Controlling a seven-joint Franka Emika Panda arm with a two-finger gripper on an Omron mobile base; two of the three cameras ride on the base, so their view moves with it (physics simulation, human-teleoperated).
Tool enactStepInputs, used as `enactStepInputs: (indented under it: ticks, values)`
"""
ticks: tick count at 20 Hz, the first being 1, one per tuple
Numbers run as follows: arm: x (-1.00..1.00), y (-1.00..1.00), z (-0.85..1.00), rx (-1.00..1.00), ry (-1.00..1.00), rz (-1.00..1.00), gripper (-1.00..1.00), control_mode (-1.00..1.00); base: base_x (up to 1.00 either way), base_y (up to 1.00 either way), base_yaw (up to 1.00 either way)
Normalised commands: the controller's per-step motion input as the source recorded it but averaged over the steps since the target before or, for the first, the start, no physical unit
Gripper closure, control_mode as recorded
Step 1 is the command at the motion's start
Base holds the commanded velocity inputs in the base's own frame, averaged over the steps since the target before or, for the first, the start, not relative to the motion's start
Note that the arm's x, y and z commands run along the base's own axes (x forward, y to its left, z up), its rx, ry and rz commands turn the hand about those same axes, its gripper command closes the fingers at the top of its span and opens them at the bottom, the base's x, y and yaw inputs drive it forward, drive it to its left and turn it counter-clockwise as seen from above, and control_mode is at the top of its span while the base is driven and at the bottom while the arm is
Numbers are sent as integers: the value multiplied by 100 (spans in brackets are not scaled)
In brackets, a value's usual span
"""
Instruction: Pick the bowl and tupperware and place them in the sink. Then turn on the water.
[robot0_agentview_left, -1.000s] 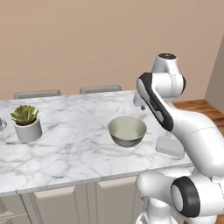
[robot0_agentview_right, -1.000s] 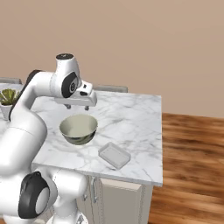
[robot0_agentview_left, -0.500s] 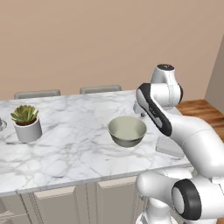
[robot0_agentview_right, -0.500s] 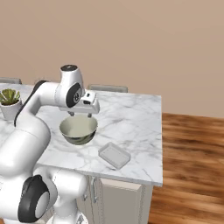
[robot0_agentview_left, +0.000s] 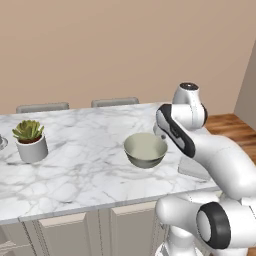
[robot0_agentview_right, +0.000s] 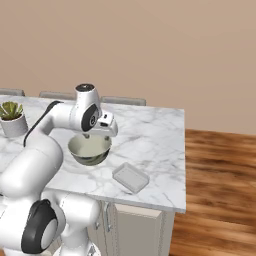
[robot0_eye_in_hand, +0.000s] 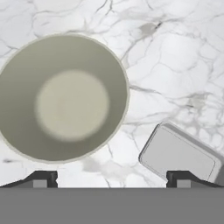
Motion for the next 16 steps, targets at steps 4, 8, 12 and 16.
enactStepInputs:
  ticks: [4,8,12,16]
  values:
    - [31,-2,-25,0,0,0,-100,-100,0,0,0]
    - [35,0,-24,0,0,0,-100,-100,0,0,0]
    - [28,-10,-18,0,0,0,-100,-100,0,0,0]
    - [19,-14,-13,0,0,0,-100,-100,0,0,0]
